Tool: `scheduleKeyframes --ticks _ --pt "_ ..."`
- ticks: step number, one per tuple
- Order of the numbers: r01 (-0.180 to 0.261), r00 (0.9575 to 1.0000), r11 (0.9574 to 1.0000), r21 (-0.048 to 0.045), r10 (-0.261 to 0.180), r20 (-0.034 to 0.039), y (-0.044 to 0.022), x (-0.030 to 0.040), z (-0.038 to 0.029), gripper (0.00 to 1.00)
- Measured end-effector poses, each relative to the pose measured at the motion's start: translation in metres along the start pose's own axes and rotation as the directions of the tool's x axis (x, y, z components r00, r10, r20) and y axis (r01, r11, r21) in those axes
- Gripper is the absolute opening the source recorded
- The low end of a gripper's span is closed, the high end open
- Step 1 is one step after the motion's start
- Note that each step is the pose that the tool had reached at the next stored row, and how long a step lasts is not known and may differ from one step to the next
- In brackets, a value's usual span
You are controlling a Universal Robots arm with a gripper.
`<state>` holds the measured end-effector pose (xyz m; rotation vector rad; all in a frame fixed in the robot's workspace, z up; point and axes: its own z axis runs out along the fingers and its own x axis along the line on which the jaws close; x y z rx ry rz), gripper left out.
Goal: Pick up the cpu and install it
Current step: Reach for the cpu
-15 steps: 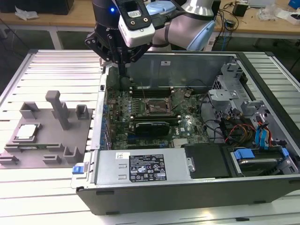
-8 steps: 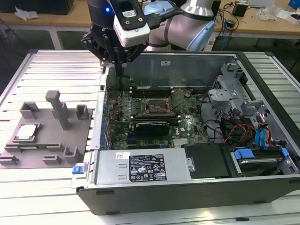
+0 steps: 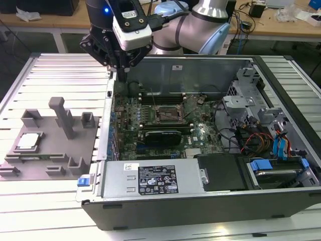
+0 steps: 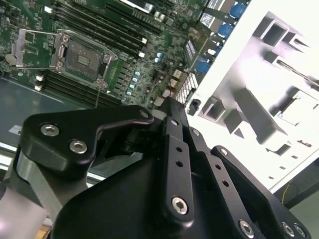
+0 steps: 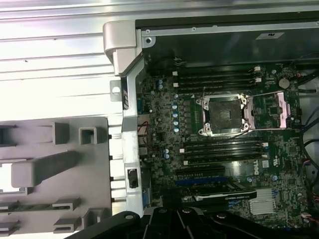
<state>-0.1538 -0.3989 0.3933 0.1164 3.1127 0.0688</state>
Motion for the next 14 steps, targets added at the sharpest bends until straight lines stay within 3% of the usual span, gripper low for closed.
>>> scheduleKeyframes --ticks 14 --pt "0.0 1.0 1.0 -0.0002 0.0 0.0013 -0.002 0.0274 -0.0007 0.11"
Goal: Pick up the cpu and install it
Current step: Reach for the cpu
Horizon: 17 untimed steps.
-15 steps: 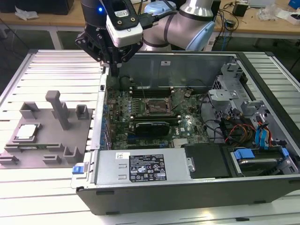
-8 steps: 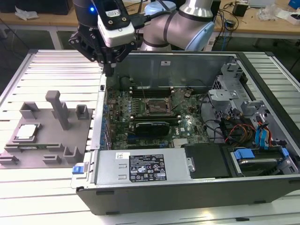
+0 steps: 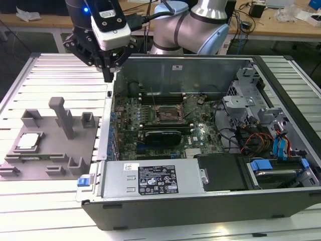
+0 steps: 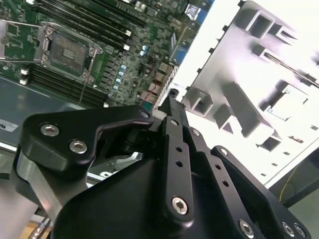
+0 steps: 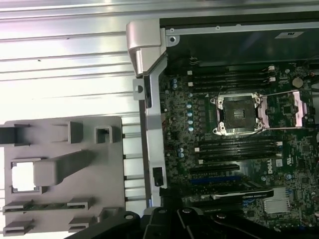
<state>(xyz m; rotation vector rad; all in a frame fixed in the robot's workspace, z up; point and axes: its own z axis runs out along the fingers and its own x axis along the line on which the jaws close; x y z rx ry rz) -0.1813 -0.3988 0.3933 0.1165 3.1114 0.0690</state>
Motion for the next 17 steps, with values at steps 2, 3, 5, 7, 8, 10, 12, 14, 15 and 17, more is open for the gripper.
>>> scheduleKeyframes --ticks 2,3,5,7,8,10,12,14,15,17 --pt "0.0 1.0 1.0 0.0 0.0 0.0002 -0.0004 0.0046 -0.0001 0.11" --pt "0.0 1.0 1.0 0.0 0.0 0.0003 -0.0006 0.0074 -0.0002 0.11" --pt "0.0 1.0 1.0 0.0 0.0 0.0006 -0.001 0.0133 -0.0004 0.11" --pt "0.0 1.0 1.0 -0.0001 0.0 0.0009 -0.0013 0.0173 -0.0005 0.11" --pt "0.0 1.0 1.0 0.0 0.0 0.0011 -0.0015 0.0209 -0.0006 0.11" --pt "0.0 1.0 1.0 -0.0001 0.0 0.0017 -0.002 0.0264 -0.0007 0.11" --pt "0.0 1.0 1.0 -0.0002 0.0 0.0024 -0.0024 0.033 -0.0009 0.11" --pt "0.0 1.0 1.0 -0.0002 0.0 0.0027 -0.0028 0.0381 -0.0011 0.11" --pt "0.0 1.0 1.0 -0.0002 0.0 0.003 -0.003 0.0407 -0.0012 0.11" --pt "0.0 1.0 1.0 -0.0002 0.0 0.0034 -0.0034 0.0457 -0.0013 0.11"
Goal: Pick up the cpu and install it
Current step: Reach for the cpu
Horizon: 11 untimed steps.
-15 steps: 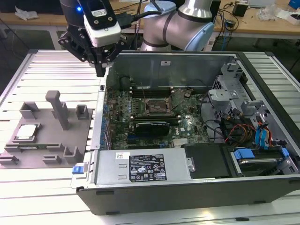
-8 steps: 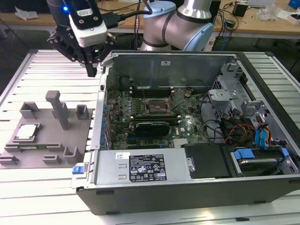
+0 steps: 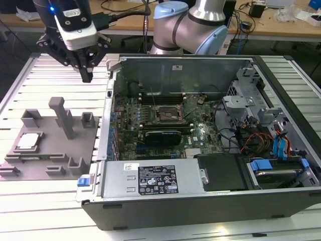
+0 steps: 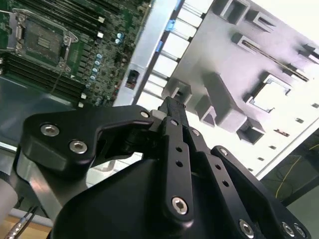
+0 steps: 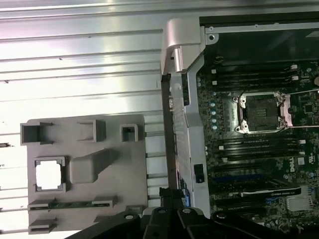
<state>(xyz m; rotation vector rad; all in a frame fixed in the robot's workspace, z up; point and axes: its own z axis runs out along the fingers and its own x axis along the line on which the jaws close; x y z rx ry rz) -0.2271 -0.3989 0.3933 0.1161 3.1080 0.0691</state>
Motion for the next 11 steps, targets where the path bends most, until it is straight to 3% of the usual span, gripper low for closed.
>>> scheduleKeyframes --ticks 11 --pt "0.0 1.0 1.0 -0.0003 0.0 0.0039 -0.0026 0.0352 -0.0011 0.11"
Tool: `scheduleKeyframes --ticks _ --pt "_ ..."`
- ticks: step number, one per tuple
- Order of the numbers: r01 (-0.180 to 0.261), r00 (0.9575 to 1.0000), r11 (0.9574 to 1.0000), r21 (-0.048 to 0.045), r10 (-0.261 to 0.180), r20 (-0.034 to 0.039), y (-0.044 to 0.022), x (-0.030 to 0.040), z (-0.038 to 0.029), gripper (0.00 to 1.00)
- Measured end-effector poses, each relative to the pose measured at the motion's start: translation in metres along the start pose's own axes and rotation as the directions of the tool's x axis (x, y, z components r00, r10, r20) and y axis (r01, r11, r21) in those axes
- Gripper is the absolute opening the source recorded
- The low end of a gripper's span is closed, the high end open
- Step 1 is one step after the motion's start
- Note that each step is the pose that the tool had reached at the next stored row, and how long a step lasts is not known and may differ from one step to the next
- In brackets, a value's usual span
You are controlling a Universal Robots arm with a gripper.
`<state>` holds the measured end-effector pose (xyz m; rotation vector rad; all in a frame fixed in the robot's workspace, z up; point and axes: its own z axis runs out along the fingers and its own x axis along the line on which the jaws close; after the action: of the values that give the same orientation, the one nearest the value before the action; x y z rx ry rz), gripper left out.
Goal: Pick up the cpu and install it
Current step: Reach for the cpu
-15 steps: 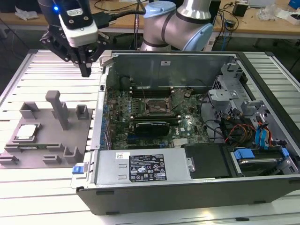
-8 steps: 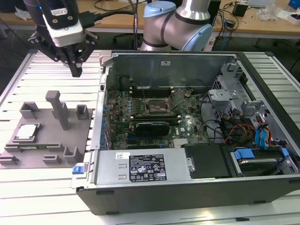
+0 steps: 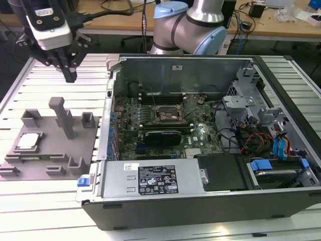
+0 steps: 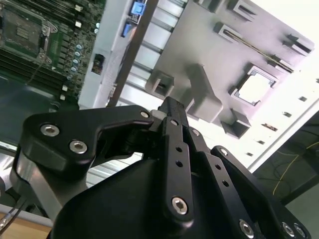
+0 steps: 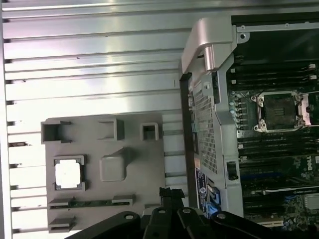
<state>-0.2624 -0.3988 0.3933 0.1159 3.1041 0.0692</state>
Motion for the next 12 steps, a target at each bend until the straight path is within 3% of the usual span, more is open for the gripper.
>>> scheduleKeyframes --ticks 2,4,7,12 --pt "0.0 1.0 1.0 -0.0001 0.0 0.0008 -0.0004 0.0057 -0.0002 0.11" --pt "0.0 1.0 1.0 -0.0002 0.0 0.0021 -0.0013 0.0177 -0.0006 0.11" --pt "0.0 1.0 1.0 -0.0003 0.0 0.0034 -0.0022 0.0298 -0.0011 0.11" --pt "0.0 1.0 1.0 -0.0004 0.0 0.0046 -0.0033 0.0443 -0.0016 0.11"
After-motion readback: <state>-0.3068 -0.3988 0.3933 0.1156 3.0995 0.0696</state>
